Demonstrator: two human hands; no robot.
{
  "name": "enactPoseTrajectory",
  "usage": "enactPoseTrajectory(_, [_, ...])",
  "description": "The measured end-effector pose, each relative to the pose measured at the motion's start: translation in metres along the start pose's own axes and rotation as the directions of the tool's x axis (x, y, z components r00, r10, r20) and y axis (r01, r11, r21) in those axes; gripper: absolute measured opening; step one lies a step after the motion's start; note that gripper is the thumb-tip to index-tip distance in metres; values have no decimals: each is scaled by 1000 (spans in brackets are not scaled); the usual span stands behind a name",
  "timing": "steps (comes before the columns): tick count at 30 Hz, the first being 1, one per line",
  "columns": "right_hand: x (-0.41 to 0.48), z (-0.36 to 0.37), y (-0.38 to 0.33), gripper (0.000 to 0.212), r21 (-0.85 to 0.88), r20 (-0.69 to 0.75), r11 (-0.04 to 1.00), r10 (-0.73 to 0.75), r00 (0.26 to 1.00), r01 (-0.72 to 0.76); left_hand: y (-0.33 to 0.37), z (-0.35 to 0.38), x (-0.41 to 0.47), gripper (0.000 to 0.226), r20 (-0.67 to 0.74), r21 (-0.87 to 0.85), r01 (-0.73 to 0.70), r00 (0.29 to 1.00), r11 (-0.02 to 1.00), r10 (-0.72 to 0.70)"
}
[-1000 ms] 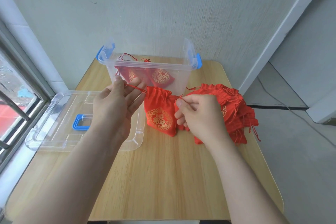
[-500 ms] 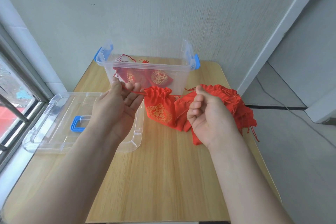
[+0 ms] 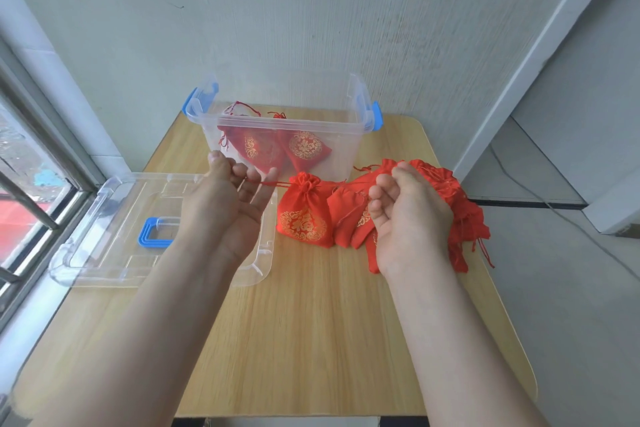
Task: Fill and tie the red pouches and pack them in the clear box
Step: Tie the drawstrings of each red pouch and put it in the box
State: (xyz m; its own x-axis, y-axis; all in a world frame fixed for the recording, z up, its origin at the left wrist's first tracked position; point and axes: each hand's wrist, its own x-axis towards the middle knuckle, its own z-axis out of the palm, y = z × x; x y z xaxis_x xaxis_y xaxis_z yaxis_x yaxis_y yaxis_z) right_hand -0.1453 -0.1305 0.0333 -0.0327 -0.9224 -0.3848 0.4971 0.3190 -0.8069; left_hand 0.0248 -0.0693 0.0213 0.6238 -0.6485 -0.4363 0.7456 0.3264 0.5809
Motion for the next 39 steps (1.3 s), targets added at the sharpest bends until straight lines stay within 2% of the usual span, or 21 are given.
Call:
enactPoseTrajectory(3, [-3,3,2,5,-73,87,995,71,994,-65,-4,4,-2,29,11,55,62,998,997,-62])
enactPoseTrajectory(5, [-1,4,5,9,-133,106,986,113,988,-99,-4,6,-3,28,40,105,83,995,991,-88])
enactPoseTrajectory(8, [2,2,8,11,-160,130,976,171,977,-149,0,5,-9,33,102,82,133,985,988,-141])
enactPoseTrajectory(10, [4,1,10,7,-197,150,972,157,976,-126,0,3,-10,38,125,104,139,980,985,-152])
enactPoseTrajectory(11, [3,1,10,13,-251,171,963,141,975,-96,-2,3,-9,43,123,131,130,982,983,-146])
enactPoseTrajectory(13, [2,0,11,12,-475,237,878,69,969,53,-5,3,-7,47,106,178,102,987,979,-122])
enactPoseTrajectory(14, [0,0,11,10,-596,275,786,11,961,162,-7,4,-6,45,101,198,94,988,976,-116])
enactPoseTrajectory(16, [-3,0,14,28,-749,327,601,-32,945,279,-10,5,-6,40,97,220,85,989,972,-109])
enactPoseTrajectory(19, [-11,3,20,35,-805,358,503,-10,934,314,-10,6,-8,35,117,231,60,989,971,-89])
enactPoseTrajectory(21, [-12,5,26,34,-808,400,446,-65,914,385,-10,6,-11,35,128,227,37,989,973,-68])
enactPoseTrajectory(25, [-9,7,28,20,-798,397,432,-149,906,421,-8,7,-19,30,180,257,-29,984,966,-18])
enactPoseTrajectory(32, [-10,9,27,36,-816,422,389,-108,900,429,-3,5,-21,26,213,314,-36,976,949,-34])
enactPoseTrajectory(36, [-12,15,28,51,-774,410,501,-71,909,388,-4,3,-21,26,217,339,-38,975,940,-39])
enactPoseTrajectory(39, [-10,14,28,46,-715,430,592,-46,901,372,-4,3,-22,26,255,349,-93,967,933,1])
